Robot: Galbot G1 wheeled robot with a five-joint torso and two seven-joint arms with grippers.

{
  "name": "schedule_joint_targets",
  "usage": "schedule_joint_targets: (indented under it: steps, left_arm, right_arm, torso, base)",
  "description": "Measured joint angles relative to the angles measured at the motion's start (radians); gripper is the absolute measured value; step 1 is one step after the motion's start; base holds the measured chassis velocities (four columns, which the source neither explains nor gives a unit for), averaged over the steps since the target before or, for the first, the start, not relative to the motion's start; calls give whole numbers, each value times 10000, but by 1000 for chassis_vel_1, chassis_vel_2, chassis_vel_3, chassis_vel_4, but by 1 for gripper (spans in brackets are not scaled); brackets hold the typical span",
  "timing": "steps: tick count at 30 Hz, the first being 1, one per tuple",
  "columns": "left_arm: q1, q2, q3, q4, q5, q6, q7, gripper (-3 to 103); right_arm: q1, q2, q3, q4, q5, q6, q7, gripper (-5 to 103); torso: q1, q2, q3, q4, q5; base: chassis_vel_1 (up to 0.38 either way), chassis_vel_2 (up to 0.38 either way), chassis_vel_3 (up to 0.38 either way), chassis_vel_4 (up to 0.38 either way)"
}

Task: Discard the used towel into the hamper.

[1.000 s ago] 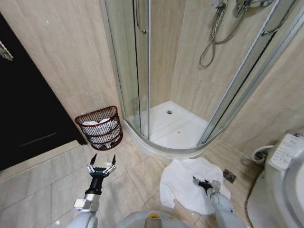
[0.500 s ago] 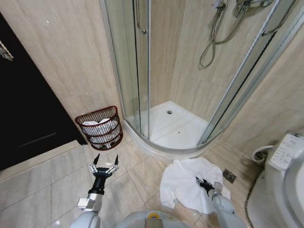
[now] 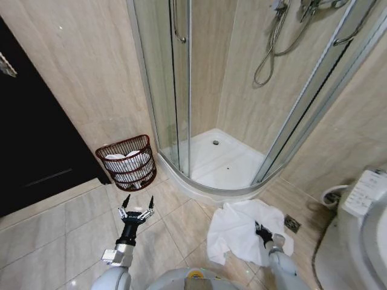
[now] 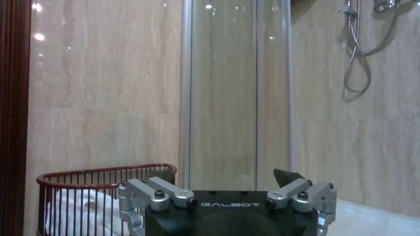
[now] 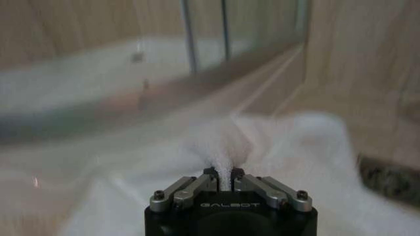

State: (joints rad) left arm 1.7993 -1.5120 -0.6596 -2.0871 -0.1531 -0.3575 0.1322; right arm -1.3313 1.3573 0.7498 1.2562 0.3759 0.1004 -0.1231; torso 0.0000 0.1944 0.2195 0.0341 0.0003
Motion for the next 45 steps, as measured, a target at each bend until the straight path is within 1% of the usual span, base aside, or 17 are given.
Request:
schedule_joint_targets:
  steps: [1, 4, 5, 8, 9, 11, 13, 14, 16, 17, 18, 22, 27, 32, 34, 38, 45]
  left_arm:
    - [0, 0, 0, 0, 0, 0, 0, 100]
    - [-17, -8, 67, 1, -46, -46, 1, 100]
    - [-17, -8, 67, 1, -46, -46, 1, 100]
    - [-59, -9, 155, 53, -92, -97, 1, 100]
    - [-59, -9, 155, 53, -92, -97, 1, 100]
    - [-123, -15, 237, 112, -124, -140, 1, 100]
    - [-178, -9, 323, 133, -166, -157, 1, 100]
    - [-178, -9, 323, 133, -166, -157, 1, 100]
    - [-232, 19, 392, 138, -223, -161, -1, 100]
    - [-263, 36, 424, 142, -259, -161, -1, 100]
    - [-263, 36, 424, 142, -259, -161, -1, 100]
    - [-412, 69, 482, 144, -391, -12, 3, 100]
    - [-501, 43, 476, 164, -451, 27, 8, 100]
    - [-508, 82, 361, 191, -570, 29, 19, 100]
    - [-523, 149, 249, 224, -657, 29, 31, 100]
    - [-537, 223, 167, 275, -735, -11, 59, 100]
    - [-522, 240, 165, 336, -757, -83, 75, 100]
  right_arm:
    - [0, 0, 0, 0, 0, 0, 0, 8]
    - [-1106, 325, 484, 2007, -93, 612, 288, 8]
    - [-1106, 325, 484, 2007, -93, 612, 288, 8]
    - [-2195, 550, 895, 3963, -445, 1063, 295, 8]
    - [-2195, 550, 895, 3963, -445, 1063, 295, 8]
    - [-3355, 730, 1167, 5831, -626, 1250, 255, 8]
    - [-4339, 874, 1380, 7503, -634, 1260, 211, 8]
    - [-4339, 874, 1380, 7503, -634, 1260, 211, 8]
    - [-4865, 1000, 1545, 8645, -629, 1216, 209, 8]
    - [-5012, 1059, 1627, 9174, -631, 1147, 232, 8]
    - [-5012, 1059, 1627, 9174, -631, 1147, 232, 8]
    - [-5134, 1209, 1900, 11105, -906, 639, 520, 8]
    - [-5007, 1228, 1779, 11713, -1455, 349, 767, 8]
    - [-4670, 1238, 1107, 12007, -2032, -176, 1053, 8]
    - [-4512, 1248, 753, 12048, -2450, -449, 1118, 8]
    - [-4343, 1231, 343, 12028, -3052, -546, 1117, 8]
    - [-4249, 1200, -200, 12036, -3573, -848, 1118, 8]
  torso:
    - [0, 0, 0, 0, 0]
    - [0, 0, 0, 1, -3]
    - [0, 0, 0, 1, -3]
    - [0, 0, -1, 1, -6]
    - [0, 0, -1, 1, -6]
    - [0, 0, -1, 1, -1]
    - [-1, 1, -2, -2, -14]
    - [-1, 1, -2, -2, -14]
    - [-1, 1, -1, -2, 0]
    - [0, 1, -1, -1, 0]
    - [0, 1, -1, -1, 0]
    - [-1, 1, -2, 2, -7]
    - [0, 1, -1, 0, -3]
    - [0, -9, -15, 2, -3]
    - [0, -33, -39, 2, -4]
    - [0, -80, -83, 1, -4]
    - [0, -138, -145, 2, -4]
  base:
    - [0, 0, 0, 0]
    - [0, 0, 0, 0]
    - [0, 0, 0, 0]
    - [0, 0, 0, 0]
    - [0, 0, 0, 0]
    - [0, 0, 0, 0]
    - [0, 0, 0, 0]
    - [0, 0, 0, 0]
    - [0, 0, 0, 0]
    - [0, 0, 0, 0]
    - [0, 0, 0, 0]
    - [0, 0, 0, 0]
    - [0, 0, 0, 0]
    - [0, 0, 0, 0]
    - [39, 29, 44, 63]
    - [43, 45, 56, 49]
    - [97, 99, 60, 62]
